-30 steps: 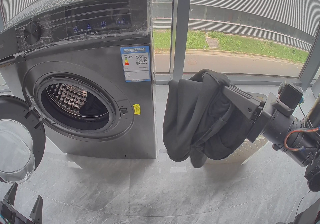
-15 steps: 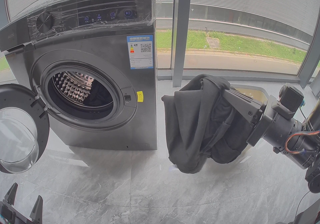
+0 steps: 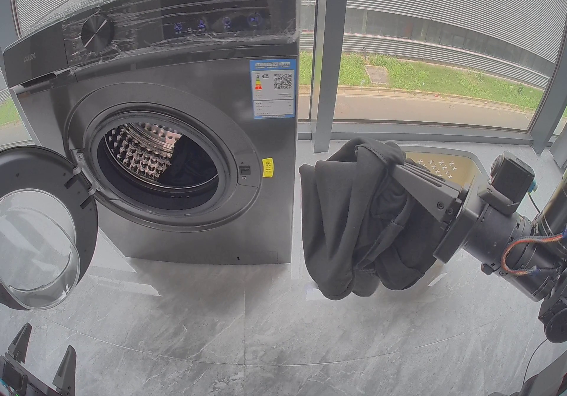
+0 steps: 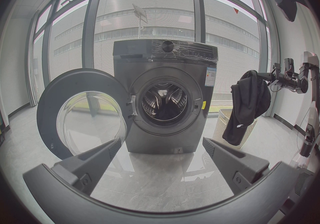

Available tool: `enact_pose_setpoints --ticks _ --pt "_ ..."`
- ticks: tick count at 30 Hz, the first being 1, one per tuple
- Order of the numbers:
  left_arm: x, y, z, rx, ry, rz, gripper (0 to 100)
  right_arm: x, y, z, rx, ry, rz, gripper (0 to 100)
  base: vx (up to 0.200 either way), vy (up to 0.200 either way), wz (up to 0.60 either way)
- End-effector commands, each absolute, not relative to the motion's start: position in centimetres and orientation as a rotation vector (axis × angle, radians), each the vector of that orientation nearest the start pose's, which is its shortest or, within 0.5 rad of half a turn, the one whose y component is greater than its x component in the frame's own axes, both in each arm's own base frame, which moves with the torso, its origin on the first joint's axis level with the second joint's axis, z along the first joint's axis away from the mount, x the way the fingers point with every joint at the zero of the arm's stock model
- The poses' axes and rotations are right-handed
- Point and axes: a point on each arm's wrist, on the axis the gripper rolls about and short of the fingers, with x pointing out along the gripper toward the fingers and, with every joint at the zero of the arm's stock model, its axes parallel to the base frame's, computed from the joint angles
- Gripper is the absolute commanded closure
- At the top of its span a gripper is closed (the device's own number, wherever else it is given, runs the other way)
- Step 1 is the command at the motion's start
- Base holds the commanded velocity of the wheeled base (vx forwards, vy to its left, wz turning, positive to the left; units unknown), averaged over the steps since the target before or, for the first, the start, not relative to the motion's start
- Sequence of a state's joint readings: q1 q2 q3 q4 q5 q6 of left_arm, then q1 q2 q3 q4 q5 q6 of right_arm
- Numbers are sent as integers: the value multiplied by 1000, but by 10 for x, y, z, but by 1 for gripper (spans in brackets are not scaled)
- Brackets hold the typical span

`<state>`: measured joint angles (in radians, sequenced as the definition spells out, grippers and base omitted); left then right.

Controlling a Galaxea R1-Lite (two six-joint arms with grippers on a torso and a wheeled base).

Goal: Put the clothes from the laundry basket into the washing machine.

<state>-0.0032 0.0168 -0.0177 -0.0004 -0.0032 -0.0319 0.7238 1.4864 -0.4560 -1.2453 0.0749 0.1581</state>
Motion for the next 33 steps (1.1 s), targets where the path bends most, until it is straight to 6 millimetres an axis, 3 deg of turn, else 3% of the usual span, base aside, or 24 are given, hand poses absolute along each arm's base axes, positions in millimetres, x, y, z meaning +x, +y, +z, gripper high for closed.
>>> enact_pose_setpoints --ticks 1,33 --pt "-23 0 76 -32 -3 -6 0 171 153 209 218 -143 810 100 0 200 0" --pt "-23 0 76 -34 -3 -5 0 170 153 206 215 -132 812 100 0 188 0"
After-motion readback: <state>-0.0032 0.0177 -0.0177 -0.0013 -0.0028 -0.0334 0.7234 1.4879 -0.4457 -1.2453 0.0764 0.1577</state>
